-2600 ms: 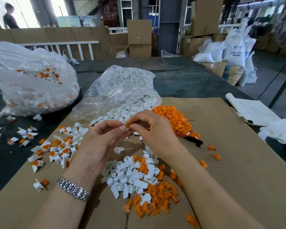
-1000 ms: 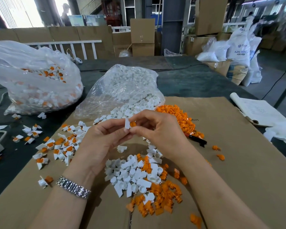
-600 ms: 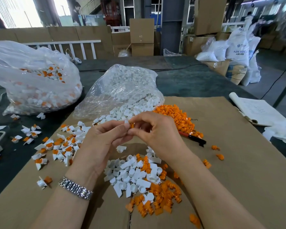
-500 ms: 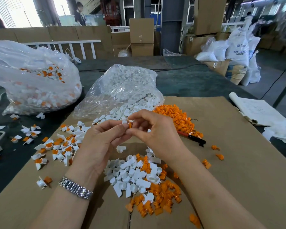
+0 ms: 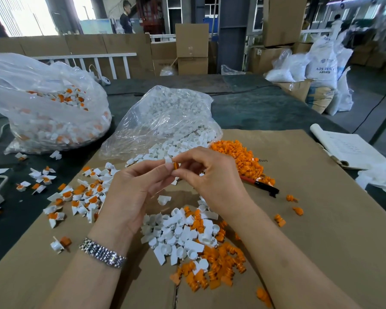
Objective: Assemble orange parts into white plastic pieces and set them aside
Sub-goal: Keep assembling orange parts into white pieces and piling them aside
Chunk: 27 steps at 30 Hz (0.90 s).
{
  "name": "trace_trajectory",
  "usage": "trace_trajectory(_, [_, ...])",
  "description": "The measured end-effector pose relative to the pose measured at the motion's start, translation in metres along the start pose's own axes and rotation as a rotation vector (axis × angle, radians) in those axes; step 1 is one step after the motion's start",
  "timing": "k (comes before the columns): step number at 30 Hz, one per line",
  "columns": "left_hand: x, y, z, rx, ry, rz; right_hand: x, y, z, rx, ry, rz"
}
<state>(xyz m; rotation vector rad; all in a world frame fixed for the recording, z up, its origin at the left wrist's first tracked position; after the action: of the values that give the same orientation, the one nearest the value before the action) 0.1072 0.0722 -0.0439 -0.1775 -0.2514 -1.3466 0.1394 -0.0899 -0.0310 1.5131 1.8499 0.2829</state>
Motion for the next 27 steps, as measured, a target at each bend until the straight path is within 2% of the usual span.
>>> trace_trajectory(8, [-0.001, 0.003, -0.001, -0.025, -0.018, -0.016, 0.001, 0.001, 0.001, -0.02, -0.037, -0.02])
trace_trajectory(12, [-0.001, 0.004, -0.001, -0.05, -0.038, 0.031, -0.006, 0.003, 0.003, 0.132, 0.044, -0.046])
trace_trajectory(14, [-0.002, 0.005, -0.001, -0.073, -0.069, 0.044, -0.021, 0.005, 0.009, 0.242, -0.108, 0.022])
trace_trajectory(16, [-0.002, 0.005, -0.003, -0.09, -0.09, 0.053, -0.037, 0.005, 0.019, 0.372, -0.466, 0.01])
trace_trajectory(18, [-0.003, 0.005, -0.003, -0.107, -0.104, 0.058, -0.045, 0.0, 0.026, 0.567, -0.716, -0.108])
trace_trajectory(20, [-0.004, 0.005, -0.003, -0.118, -0.099, 0.061, -0.047, -0.004, 0.029, 0.691, -0.832, -0.249])
trace_trajectory(23, [-0.006, 0.007, -0.003, -0.109, -0.027, 0.067, -0.043, -0.007, 0.028, 0.698, -0.879, -0.33])
trace_trajectory(27, [-0.008, 0.008, -0.003, -0.085, 0.05, 0.1, -0.039, -0.008, 0.027, 0.618, -0.882, -0.322])
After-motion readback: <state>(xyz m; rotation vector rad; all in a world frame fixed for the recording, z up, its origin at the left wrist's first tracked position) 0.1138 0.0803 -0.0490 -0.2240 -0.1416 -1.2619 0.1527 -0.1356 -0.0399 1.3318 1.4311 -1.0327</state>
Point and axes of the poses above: each hand's wrist, its own y-axis towards the middle knuckle, its own x-axis out of the palm, z = x × y, the point moved 2 cm from there along y, towards the middle knuckle, and after that the axes turned 4 degrees about y, right-handed, at the moved point
